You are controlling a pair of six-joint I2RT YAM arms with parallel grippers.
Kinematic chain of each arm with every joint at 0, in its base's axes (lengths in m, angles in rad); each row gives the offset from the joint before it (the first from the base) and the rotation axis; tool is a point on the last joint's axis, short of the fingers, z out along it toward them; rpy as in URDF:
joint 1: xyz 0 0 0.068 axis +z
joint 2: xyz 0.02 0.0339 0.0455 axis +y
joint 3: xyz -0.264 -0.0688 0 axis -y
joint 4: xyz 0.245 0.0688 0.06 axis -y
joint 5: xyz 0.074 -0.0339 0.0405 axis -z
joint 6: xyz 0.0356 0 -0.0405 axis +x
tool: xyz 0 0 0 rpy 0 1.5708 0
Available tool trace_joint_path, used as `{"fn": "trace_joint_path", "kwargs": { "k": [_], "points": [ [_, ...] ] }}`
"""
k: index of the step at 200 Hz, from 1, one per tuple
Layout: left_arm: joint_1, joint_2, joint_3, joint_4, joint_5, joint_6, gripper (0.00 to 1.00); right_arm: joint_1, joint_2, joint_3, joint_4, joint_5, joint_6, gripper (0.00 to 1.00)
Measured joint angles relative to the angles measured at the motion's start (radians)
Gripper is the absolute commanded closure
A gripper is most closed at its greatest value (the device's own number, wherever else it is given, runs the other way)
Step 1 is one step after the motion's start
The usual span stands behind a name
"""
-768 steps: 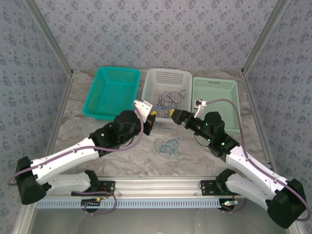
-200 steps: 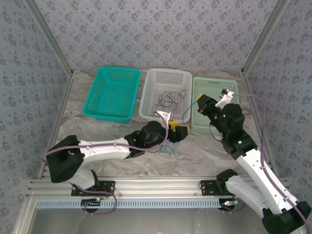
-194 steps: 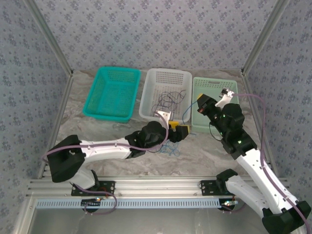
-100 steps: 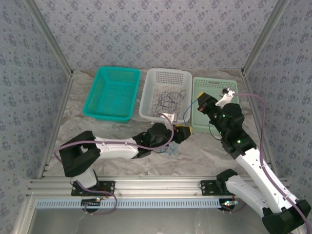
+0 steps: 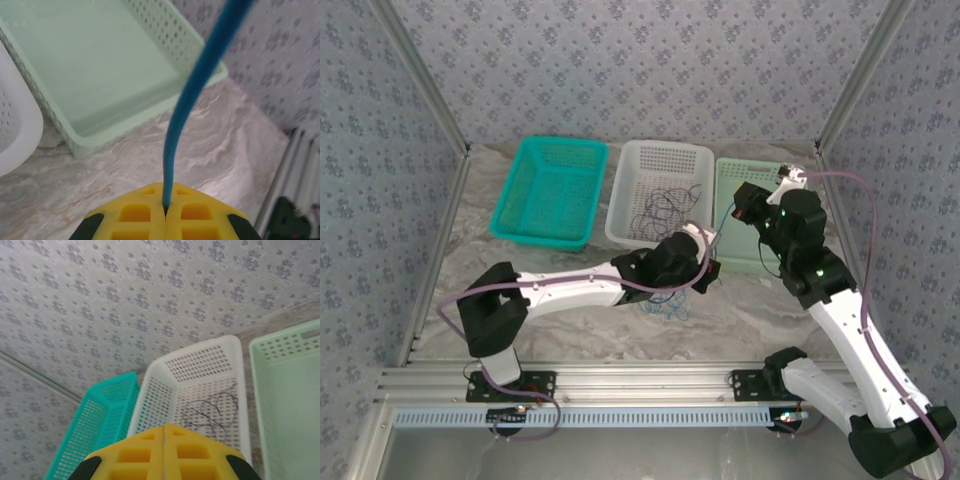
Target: Untangle the cables
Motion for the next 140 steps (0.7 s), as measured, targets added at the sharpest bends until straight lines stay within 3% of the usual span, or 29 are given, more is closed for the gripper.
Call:
{"fn": "trace_joint_path", "kwargs": {
  "k": [67, 88, 110, 134, 140],
  "points": [
    [-0.043, 0.074, 0.169, -0.357, -0.160, 0.261, 1.00, -0.107, 0.102, 0.110, -0.256, -0.105, -0.126, 1.00],
    [-0.045, 0.079, 0.174, -0.395, -0.191, 0.295, 0.76, -0.113, 0.101, 0.110, -0.278, -0.123, -0.139, 1.00],
    [-0.047, 0.076, 0.162, -0.405, -0.203, 0.295, 0.23, -0.137, 0.100, 0.110, -0.281, -0.126, -0.159, 1.00],
    [-0.048, 0.024, 0.064, -0.380, -0.224, 0.282, 0.01, -0.190, 0.108, 0.140, -0.286, -0.113, -0.209, 1.00],
    [-0.048, -0.001, 0.034, -0.377, -0.233, 0.276, 0.01, -0.205, 0.115, 0.156, -0.285, -0.106, -0.227, 1.00]
  ]
}}
